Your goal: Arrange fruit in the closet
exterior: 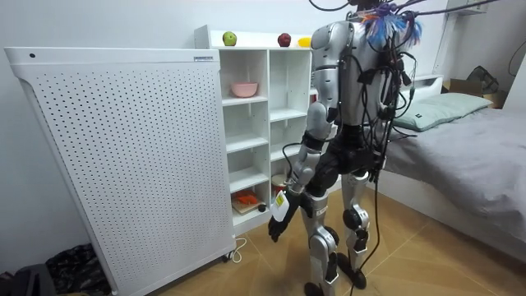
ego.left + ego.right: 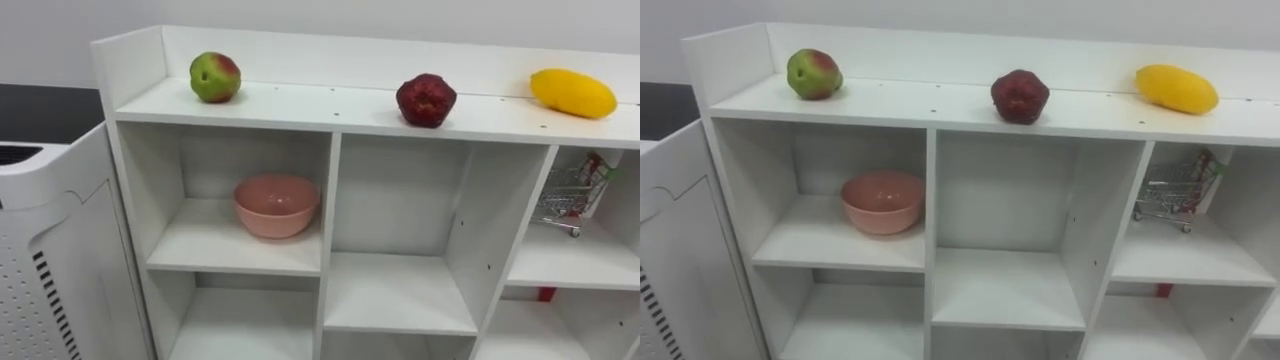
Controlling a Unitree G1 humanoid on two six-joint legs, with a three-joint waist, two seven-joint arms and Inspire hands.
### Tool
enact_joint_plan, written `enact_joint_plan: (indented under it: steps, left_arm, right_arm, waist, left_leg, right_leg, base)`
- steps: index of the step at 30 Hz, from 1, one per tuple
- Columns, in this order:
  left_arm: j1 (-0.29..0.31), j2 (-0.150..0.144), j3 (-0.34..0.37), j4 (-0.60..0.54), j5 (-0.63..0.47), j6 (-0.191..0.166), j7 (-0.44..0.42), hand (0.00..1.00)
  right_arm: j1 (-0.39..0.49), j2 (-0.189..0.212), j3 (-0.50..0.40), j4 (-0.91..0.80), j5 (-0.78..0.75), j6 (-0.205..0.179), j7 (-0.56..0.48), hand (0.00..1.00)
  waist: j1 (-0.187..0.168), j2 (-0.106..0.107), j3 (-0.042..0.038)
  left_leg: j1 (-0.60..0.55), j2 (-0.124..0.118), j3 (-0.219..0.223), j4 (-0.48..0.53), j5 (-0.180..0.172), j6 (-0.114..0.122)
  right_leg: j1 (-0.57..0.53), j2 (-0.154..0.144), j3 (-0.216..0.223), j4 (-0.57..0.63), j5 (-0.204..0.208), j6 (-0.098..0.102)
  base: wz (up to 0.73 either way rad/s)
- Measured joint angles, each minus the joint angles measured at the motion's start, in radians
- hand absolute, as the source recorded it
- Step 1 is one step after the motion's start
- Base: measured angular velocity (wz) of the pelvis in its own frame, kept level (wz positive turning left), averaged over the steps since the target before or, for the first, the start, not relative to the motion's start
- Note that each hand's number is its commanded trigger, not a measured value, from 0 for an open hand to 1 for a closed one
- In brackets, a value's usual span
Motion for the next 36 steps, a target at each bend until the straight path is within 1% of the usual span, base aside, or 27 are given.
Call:
enact_joint_plan:
  steps: [1,2,3,4,5,6,7,8,9,11,13,14,16,17,18,19,21,22,23,25,27,30,31,33,36]
  left_arm:
    - [0.000,0.001,0.010,-0.007,-0.001,-0.008,0.015,0.00]
    - [0.001,0.001,0.011,-0.012,0.000,-0.019,0.034,0.00]
    - [0.001,0.001,0.011,-0.013,0.000,-0.023,0.044,0.00]
    - [0.004,0.001,0.011,-0.023,-0.002,-0.026,0.057,0.00]
    - [0.004,0.003,0.006,-0.024,-0.007,-0.031,0.068,0.00]
    - [0.003,0.004,0.001,-0.023,-0.009,-0.032,0.072,0.00]
    - [0.002,0.009,-0.010,-0.023,-0.012,-0.036,0.082,0.00]
    - [-0.004,0.013,-0.020,-0.026,-0.012,-0.037,0.091,0.00]
    - [-0.005,0.013,-0.024,-0.032,-0.012,-0.037,0.092,0.00]
    - [-0.001,0.011,-0.032,-0.039,-0.006,-0.041,0.093,0.00]
    - [0.002,0.011,-0.035,-0.039,-0.003,-0.041,0.093,0.00]
    - [0.003,0.012,-0.044,-0.039,-0.004,-0.040,0.093,0.00]
    - [0.003,0.012,-0.061,-0.037,-0.009,-0.040,0.092,0.00]
    - [0.003,0.012,-0.063,-0.037,-0.008,-0.040,0.090,0.00]
    - [0.002,0.012,-0.063,-0.038,-0.007,-0.040,0.090,0.00]
    - [0.001,0.012,-0.064,-0.039,-0.002,-0.041,0.088,0.00]
    - [0.000,0.012,-0.066,-0.041,-0.002,-0.041,0.083,0.00]
    - [-0.003,0.013,-0.075,-0.039,-0.002,-0.041,0.080,0.00]
    - [-0.004,0.012,-0.083,-0.039,-0.001,-0.041,0.080,0.00]
    - [-0.001,0.011,-0.082,-0.038,-0.001,-0.041,0.078,0.00]
    - [-0.001,0.012,-0.081,-0.039,0.001,-0.041,0.074,0.00]
    - [0.001,0.011,-0.081,-0.039,0.001,-0.036,0.051,0.00]
    - [0.000,0.011,-0.079,-0.039,0.001,-0.035,0.046,0.00]
    - [-0.001,0.011,-0.079,-0.039,0.001,-0.035,0.044,0.00]
    - [-0.003,0.013,-0.078,-0.039,0.001,-0.036,0.043,0.00]
  right_arm:
    - [-0.003,-0.001,-0.036,-0.060,0.016,0.000,-0.025,0.00]
    - [-0.008,-0.002,-0.071,-0.134,0.017,-0.003,-0.054,0.00]
    - [-0.012,-0.002,-0.086,-0.179,0.019,-0.005,-0.072,0.00]
    - [-0.025,-0.001,-0.103,-0.264,0.018,-0.011,-0.102,0.00]
    - [-0.029,-0.001,-0.105,-0.382,0.010,-0.013,-0.131,0.00]
    - [-0.031,-0.002,-0.105,-0.439,0.010,-0.020,-0.143,0.00]
    - [-0.044,-0.004,-0.102,-0.535,0.014,-0.042,-0.164,0.00]
    - [-0.052,-0.006,-0.094,-0.618,0.008,-0.057,-0.186,0.00]
    - [-0.053,-0.006,-0.093,-0.668,0.002,-0.059,-0.197,0.00]
    - [-0.061,-0.003,-0.088,-0.855,-0.079,-0.066,-0.240,0.00]
    - [-0.071,-0.003,-0.085,-0.947,-0.111,-0.085,-0.260,0.00]
    - [-0.081,-0.003,-0.084,-0.999,-0.115,-0.088,-0.275,0.00]
    - [-0.095,-0.003,-0.078,-1.070,-0.115,-0.095,-0.293,0.00]
    - [-0.106,-0.003,-0.069,-1.097,-0.115,-0.108,-0.303,0.00]
    - [-0.113,-0.003,-0.064,-1.111,-0.115,-0.108,-0.310,0.00]
    - [-0.130,-0.003,-0.056,-1.137,-0.115,-0.109,-0.318,0.00]
    - [-0.157,-0.004,-0.055,-1.164,-0.115,-0.118,-0.325,0.00]
    - [-0.173,-0.006,-0.055,-1.181,-0.114,-0.120,-0.333,0.00]
    - [-0.183,-0.010,-0.052,-1.197,-0.115,-0.129,-0.344,0.00]
    - [-0.209,-0.017,-0.045,-1.209,-0.116,-0.131,-0.353,0.00]
    - [-0.230,-0.025,-0.045,-1.212,-0.116,-0.131,-0.353,0.00]
    - [-0.253,-0.028,-0.045,-1.253,-0.116,-0.131,-0.353,0.00]
    - [-0.259,-0.030,-0.045,-1.266,-0.116,-0.131,-0.353,0.00]
    - [-0.275,-0.035,-0.045,-1.272,-0.116,-0.132,-0.353,0.00]
    - [-0.313,-0.043,-0.043,-1.272,-0.116,-0.138,-0.354,0.00]
  waist:
    - [-0.001,-0.002,0.0009]
    - [-0.001,-0.008,0.0017]
    - [0.000,-0.004,0.0005]
    - [0.000,-0.005,0.0025]
    - [-0.001,-0.008,0.0047]
    - [-0.001,-0.004,0.0032]
    - [-0.001,-0.008,0.0039]
    - [0.001,-0.012,0.0026]
    - [0.004,-0.006,-0.0016]
    - [0.008,-0.012,-0.0024]
    - [0.007,-0.017,-0.0043]
    - [0.007,-0.019,-0.0058]
    - [0.008,-0.019,-0.0057]
    - [0.008,-0.016,-0.0044]
    - [0.009,-0.019,-0.0062]
    - [0.011,-0.015,-0.0043]
    - [0.017,-0.012,-0.0048]
    - [0.023,-0.006,-0.0039]
    - [0.030,0.000,-0.0061]
    - [0.034,0.005,-0.0070]
    - [0.036,0.006,-0.0075]
    - [0.039,0.002,-0.0091]
    - [0.051,-0.001,-0.0108]
    - [0.058,-0.007,-0.0118]
    - [0.064,-0.018,-0.0064]
  left_leg:
    - [0.000,0.000,-0.001,0.000,0.000,0.000]
    - [0.002,-0.001,-0.001,0.000,0.000,0.000]
    - [0.004,-0.001,0.000,-0.001,0.000,0.000]
    - [0.011,-0.001,0.001,-0.001,0.000,0.000]
    - [0.012,-0.001,0.001,-0.001,0.001,0.001]
    - [0.012,-0.001,0.002,-0.001,0.001,0.001]
    - [0.013,0.000,0.003,-0.001,0.001,0.001]
    - [0.013,0.000,0.003,-0.002,0.001,0.001]
    - [0.013,0.000,0.004,-0.002,0.001,0.001]
    - [0.012,0.000,0.001,-0.002,0.001,0.000]
    - [0.012,0.000,0.001,-0.002,0.001,0.000]
    - [0.011,0.000,0.002,-0.002,0.001,0.001]
    - [0.009,0.000,0.002,-0.002,0.001,0.001]
    - [0.009,0.000,0.002,-0.002,0.001,0.001]
    - [0.009,0.000,0.002,-0.002,0.001,0.001]
    - [0.007,0.000,0.003,-0.002,0.001,0.001]
    - [-0.001,0.000,0.003,0.002,0.001,0.001]
    - [-0.002,0.001,0.003,0.002,0.001,0.001]
    - [-0.003,0.001,0.003,0.001,0.001,0.001]
    - [-0.005,0.001,0.003,-0.001,0.001,0.001]
    - [-0.005,0.002,0.003,-0.001,0.002,0.000]
    - [-0.007,0.001,0.003,-0.001,0.002,0.000]
    - [-0.005,0.001,0.003,-0.001,0.002,0.000]
    - [-0.004,0.001,0.003,-0.001,0.002,0.000]
    - [-0.004,0.000,0.001,0.000,0.003,0.001]
  right_leg:
    - [-0.001,0.000,0.002,0.000,0.000,0.000]
    - [-0.002,0.000,0.004,0.002,0.000,0.000]
    - [-0.003,0.001,0.007,0.004,0.000,0.000]
    - [-0.001,0.002,0.014,0.004,0.000,0.000]
    - [-0.002,0.003,0.018,0.007,0.000,0.000]
    - [-0.002,0.003,0.018,0.007,0.000,0.000]
    - [-0.002,0.004,0.019,0.006,0.000,0.000]
    - [-0.002,0.005,0.018,0.006,0.000,0.000]
    - [-0.003,0.005,0.019,0.006,0.000,0.000]
    - [-0.006,0.007,0.025,0.005,0.000,0.000]
    - [-0.006,0.007,0.025,0.005,0.000,0.000]
    - [-0.007,0.007,0.025,0.006,0.000,0.000]
    - [-0.010,0.006,0.026,0.006,0.000,0.000]
    - [-0.010,0.006,0.026,0.006,0.000,0.000]
    - [-0.011,0.006,0.026,0.006,0.000,0.000]
    - [-0.015,0.006,0.028,0.006,0.000,0.000]
    - [-0.021,0.005,0.028,0.008,0.000,-0.001]
    - [-0.024,0.006,0.028,0.013,0.000,-0.001]
    - [-0.028,0.006,0.028,0.016,0.000,-0.001]
    - [-0.031,0.007,0.028,0.017,0.000,-0.001]
    - [-0.034,0.007,0.027,0.020,0.000,-0.001]
    - [-0.036,0.006,0.026,0.020,0.000,-0.001]
    - [-0.035,0.007,0.027,0.019,0.000,-0.001]
    - [-0.033,0.007,0.027,0.018,0.000,-0.001]
    - [-0.030,0.005,0.026,0.017,0.000,-0.001]
  base:
    - [-0.04]
    - [-0.06]
    - [-0.13]
    - [-0.16]
    - [-0.15]
    - [-0.07]
    - [0.00]
    - [0.00]
    - [0.00]
    - [-0.04]
    - [0.00]
    - [0.00]
    - [0.00]
    - [0.00]
    - [0.00]
    - [0.00]
    - [0.00]
    - [0.00]
    - [-0.04]
    - [-0.02]
    - [0.00]
    - [0.00]
    - [0.00]
    - [0.00]
    - [0.00]
